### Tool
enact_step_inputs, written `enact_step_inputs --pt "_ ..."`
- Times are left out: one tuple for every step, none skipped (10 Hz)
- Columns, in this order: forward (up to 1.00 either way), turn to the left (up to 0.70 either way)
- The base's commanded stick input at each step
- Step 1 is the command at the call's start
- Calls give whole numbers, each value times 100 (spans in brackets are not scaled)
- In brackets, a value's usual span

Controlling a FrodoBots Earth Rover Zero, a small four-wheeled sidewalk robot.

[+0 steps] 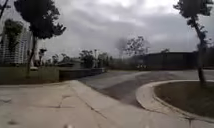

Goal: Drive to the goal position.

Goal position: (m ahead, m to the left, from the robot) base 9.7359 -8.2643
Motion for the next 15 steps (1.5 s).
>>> enact_step_inputs --pt "70 0" --pt "70 0" --pt "70 0" --pt "70 0" --pt "70 0" --pt "70 0" --pt "70 9" --pt "70 31" --pt "70 34" --pt "70 35" --pt "70 35" --pt "70 29" --pt "70 0" --pt "70 0" --pt "70 0"
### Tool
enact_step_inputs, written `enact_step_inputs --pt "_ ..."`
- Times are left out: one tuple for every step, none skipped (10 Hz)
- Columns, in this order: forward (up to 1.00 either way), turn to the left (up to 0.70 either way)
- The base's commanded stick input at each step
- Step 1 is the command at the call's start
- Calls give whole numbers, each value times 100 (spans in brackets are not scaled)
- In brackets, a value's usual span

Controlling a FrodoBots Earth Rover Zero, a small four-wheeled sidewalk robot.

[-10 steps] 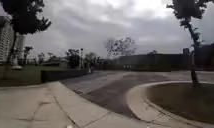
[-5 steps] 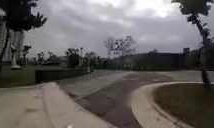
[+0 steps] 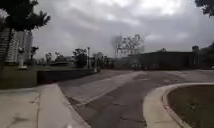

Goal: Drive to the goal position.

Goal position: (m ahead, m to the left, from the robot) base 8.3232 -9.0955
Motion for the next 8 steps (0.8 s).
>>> enact_step_inputs --pt "70 0" --pt "70 0" --pt "70 0" --pt "70 0" --pt "70 0" --pt "70 0" --pt "70 0" --pt "70 -23"
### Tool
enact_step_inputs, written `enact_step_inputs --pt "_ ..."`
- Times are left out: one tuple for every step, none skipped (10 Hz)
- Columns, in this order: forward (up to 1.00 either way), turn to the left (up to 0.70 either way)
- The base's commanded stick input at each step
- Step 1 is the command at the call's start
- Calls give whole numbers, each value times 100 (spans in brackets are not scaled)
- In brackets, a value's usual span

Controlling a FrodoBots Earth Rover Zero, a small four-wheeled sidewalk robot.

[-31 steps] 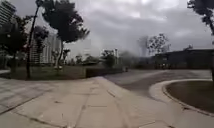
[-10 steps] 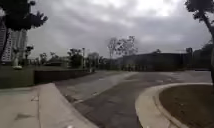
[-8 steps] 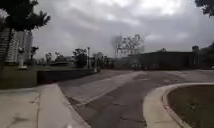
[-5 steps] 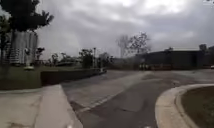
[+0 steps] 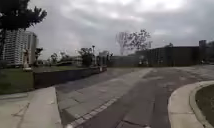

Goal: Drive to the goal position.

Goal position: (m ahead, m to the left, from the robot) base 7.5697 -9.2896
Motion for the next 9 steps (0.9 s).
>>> enact_step_inputs --pt "70 -32" --pt "70 -35" --pt "70 -35" --pt "70 -35" --pt "70 -35" --pt "70 -35" --pt "70 -35" --pt "70 -5" --pt "70 0"
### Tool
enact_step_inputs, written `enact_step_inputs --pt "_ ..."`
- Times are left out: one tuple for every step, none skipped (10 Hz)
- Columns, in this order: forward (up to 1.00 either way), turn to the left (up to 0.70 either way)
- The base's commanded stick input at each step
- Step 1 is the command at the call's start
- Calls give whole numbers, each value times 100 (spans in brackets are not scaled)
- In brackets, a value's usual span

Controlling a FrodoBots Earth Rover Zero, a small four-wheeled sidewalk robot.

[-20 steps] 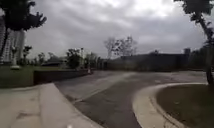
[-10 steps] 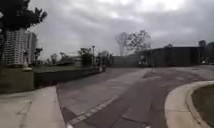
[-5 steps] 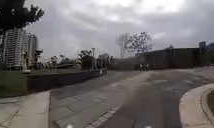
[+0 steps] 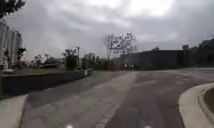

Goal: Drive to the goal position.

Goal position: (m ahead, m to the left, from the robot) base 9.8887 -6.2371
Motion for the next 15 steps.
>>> enact_step_inputs --pt "70 0" --pt "70 0" --pt "70 0" --pt "70 0" --pt "70 0" --pt "70 -2" --pt "70 -31" --pt "70 -28" --pt "70 -10" --pt "70 0" --pt "70 0" --pt "70 0" --pt "70 -26" --pt "70 -35" --pt "70 -33"
